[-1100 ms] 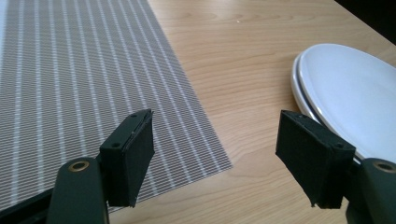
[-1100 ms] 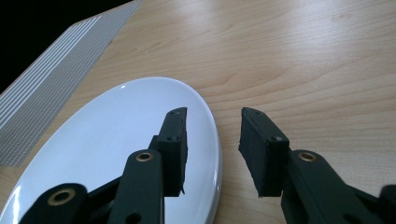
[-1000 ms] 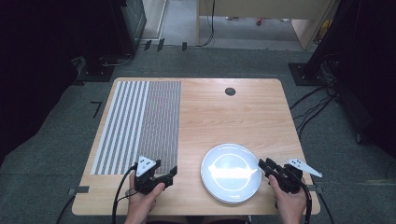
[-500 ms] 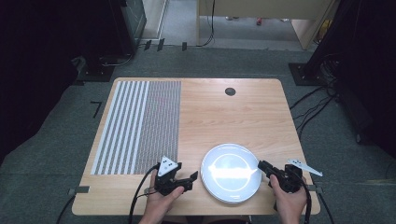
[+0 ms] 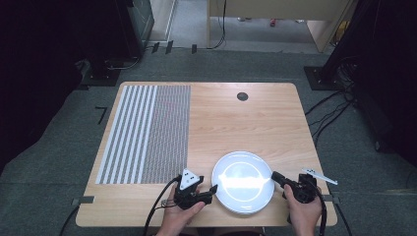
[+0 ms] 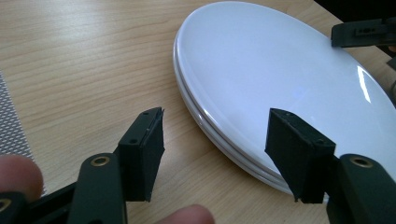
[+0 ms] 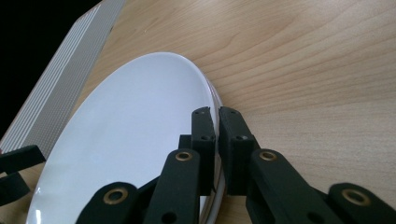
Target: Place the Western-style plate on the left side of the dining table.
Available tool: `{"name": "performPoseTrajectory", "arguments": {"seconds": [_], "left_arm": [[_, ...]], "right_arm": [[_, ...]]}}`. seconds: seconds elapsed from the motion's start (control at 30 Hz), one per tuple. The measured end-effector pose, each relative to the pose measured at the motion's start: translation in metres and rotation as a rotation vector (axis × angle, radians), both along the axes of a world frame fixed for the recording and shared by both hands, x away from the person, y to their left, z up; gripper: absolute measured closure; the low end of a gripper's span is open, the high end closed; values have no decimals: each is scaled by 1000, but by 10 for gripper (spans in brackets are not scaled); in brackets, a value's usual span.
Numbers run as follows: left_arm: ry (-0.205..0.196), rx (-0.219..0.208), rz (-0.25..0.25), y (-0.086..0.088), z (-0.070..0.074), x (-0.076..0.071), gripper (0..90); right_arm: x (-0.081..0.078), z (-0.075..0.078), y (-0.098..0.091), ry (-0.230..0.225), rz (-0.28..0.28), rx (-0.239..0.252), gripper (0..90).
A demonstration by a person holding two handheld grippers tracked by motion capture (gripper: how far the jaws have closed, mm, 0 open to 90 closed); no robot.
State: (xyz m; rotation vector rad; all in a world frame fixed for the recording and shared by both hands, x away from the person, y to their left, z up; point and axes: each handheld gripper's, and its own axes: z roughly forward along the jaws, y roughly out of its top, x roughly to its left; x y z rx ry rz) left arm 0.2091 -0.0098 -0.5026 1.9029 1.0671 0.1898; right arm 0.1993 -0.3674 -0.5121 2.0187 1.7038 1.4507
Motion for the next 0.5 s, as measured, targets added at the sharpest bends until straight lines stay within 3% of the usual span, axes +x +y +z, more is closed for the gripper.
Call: {"name": "performPoseTrajectory", "arguments": {"seconds": [0.23, 0.5], "left_arm": [[34, -36, -44, -1, -1, 2, 444], [57, -43, -60, -1, -4, 4, 442]], "right_arm": [[-1, -1, 1, 6, 10, 37, 875], [0, -3, 0, 5, 12, 61, 873]]}}
